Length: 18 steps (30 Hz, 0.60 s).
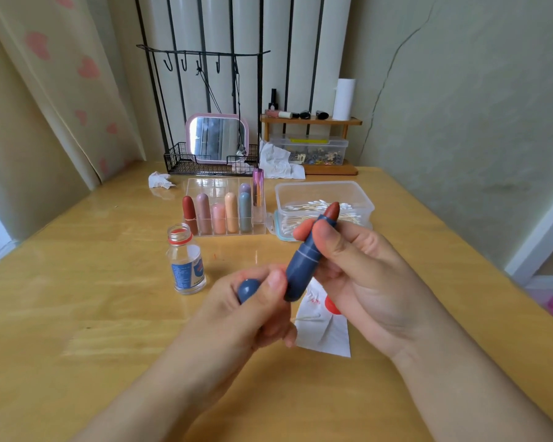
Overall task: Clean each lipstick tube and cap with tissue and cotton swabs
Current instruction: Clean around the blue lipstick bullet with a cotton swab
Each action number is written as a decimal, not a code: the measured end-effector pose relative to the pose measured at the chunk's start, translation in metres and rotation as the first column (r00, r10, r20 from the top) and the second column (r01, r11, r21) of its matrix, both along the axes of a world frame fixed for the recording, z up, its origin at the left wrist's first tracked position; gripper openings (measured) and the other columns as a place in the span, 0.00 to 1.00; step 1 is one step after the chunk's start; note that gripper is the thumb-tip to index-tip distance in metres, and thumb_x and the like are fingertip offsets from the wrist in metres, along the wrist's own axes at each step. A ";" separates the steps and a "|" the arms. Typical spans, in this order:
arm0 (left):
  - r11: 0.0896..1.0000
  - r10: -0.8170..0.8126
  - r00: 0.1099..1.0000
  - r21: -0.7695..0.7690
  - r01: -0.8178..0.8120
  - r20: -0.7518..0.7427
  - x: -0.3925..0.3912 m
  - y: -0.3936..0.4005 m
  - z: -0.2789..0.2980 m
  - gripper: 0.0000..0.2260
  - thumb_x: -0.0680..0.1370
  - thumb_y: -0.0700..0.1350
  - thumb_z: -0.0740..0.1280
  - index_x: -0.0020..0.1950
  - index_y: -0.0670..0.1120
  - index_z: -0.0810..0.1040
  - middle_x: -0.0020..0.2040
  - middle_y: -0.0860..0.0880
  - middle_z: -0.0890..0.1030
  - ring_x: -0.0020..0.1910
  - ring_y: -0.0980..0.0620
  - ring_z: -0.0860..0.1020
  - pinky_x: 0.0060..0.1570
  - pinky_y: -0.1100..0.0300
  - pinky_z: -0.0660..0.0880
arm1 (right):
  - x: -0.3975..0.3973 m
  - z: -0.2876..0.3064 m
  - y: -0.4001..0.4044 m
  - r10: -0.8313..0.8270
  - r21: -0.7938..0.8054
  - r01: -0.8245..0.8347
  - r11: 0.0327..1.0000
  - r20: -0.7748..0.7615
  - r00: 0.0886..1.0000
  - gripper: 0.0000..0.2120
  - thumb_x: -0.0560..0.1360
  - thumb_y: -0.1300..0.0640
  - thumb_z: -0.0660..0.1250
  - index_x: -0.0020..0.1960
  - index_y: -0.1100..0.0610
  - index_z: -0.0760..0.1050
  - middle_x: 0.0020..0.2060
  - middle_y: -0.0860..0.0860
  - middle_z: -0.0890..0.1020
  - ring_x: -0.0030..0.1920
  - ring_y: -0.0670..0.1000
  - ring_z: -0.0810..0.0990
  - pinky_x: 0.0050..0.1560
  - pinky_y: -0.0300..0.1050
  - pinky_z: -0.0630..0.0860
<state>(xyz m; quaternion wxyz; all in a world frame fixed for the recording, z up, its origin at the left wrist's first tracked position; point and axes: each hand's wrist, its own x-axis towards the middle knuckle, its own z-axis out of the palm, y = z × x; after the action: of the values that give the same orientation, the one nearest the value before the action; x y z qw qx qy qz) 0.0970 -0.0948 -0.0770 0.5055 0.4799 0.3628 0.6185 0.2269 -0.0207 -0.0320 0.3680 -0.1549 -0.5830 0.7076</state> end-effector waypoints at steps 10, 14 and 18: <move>0.995 0.095 0.992 -0.001 -0.096 -0.088 -0.007 -0.001 -0.002 0.14 0.66 0.54 0.74 0.41 0.45 0.81 0.26 0.52 0.66 0.24 0.54 0.67 0.34 0.57 0.65 | 0.001 0.002 -0.003 -0.034 0.078 0.032 0.996 0.017 0.999 0.06 0.70 0.55 0.68 0.35 0.53 0.81 0.28 0.42 0.76 0.31 0.38 0.74 0.29 0.26 0.68; 0.999 -0.031 1.000 -0.031 0.031 0.003 -0.006 0.000 -0.002 0.34 0.66 0.60 0.74 0.49 0.29 0.72 0.25 0.54 0.63 0.23 0.55 0.61 0.33 0.60 0.70 | 0.001 0.003 -0.004 -0.036 0.054 0.036 0.998 -0.016 0.999 0.07 0.70 0.55 0.71 0.33 0.50 0.82 0.27 0.44 0.75 0.31 0.41 0.74 0.28 0.27 0.67; 0.987 0.154 0.982 -0.037 -0.159 -0.112 -0.003 0.001 -0.002 0.29 0.54 0.58 0.80 0.48 0.46 0.78 0.26 0.51 0.70 0.25 0.53 0.68 0.31 0.62 0.70 | -0.003 0.000 -0.006 -0.119 0.131 0.110 0.985 0.064 0.991 0.06 0.71 0.51 0.70 0.39 0.53 0.81 0.33 0.50 0.80 0.43 0.50 0.84 0.34 0.28 0.71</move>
<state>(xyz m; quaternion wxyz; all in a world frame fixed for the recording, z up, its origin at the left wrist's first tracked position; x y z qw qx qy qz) 0.0937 -0.0939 -0.0789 0.4457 0.4709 0.4405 0.6209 0.2239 -0.0264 -0.0323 0.3959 -0.1896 -0.6300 0.6406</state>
